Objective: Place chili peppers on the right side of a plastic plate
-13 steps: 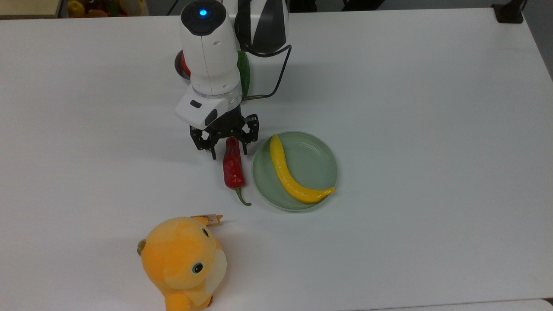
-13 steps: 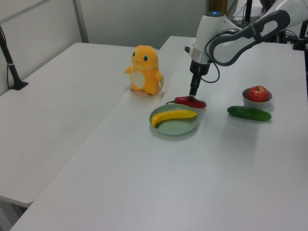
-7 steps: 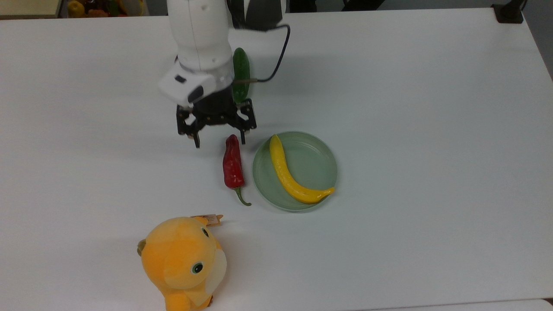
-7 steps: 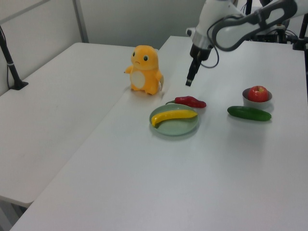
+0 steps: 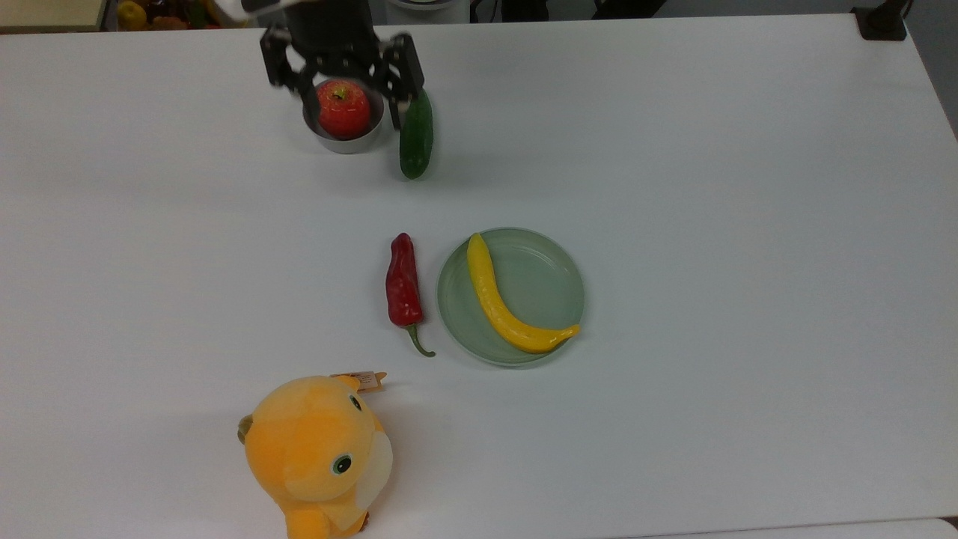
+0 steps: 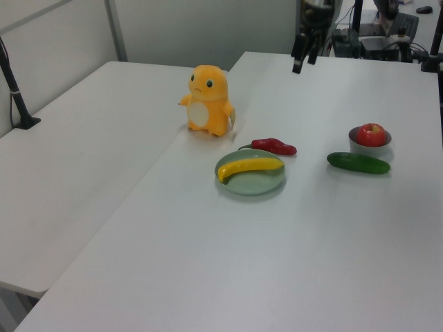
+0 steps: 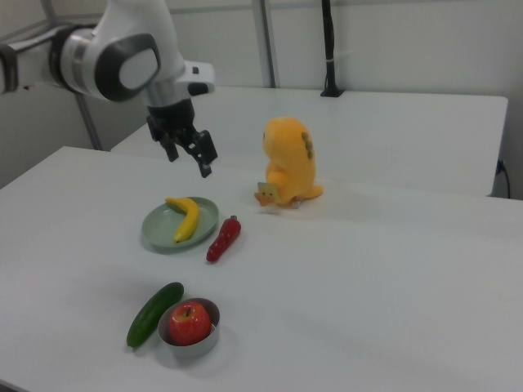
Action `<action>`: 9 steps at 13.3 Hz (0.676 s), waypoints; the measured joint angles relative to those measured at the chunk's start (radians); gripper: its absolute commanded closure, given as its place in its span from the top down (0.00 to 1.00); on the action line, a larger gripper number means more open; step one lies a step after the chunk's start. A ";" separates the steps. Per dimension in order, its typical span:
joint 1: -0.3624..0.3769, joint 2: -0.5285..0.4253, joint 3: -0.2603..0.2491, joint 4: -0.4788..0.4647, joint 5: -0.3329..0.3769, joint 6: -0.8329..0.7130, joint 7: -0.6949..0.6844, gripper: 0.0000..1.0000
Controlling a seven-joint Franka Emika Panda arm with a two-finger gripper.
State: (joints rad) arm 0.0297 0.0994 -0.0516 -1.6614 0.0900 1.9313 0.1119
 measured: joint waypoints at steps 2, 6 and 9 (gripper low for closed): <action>0.004 -0.055 -0.014 0.001 0.000 -0.127 0.022 1.00; 0.035 -0.119 -0.042 -0.003 0.000 -0.233 0.013 1.00; 0.044 -0.117 -0.044 -0.011 -0.004 -0.224 -0.120 1.00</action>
State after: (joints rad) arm 0.0736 -0.0181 -0.0961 -1.6726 0.0859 1.7078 -0.0077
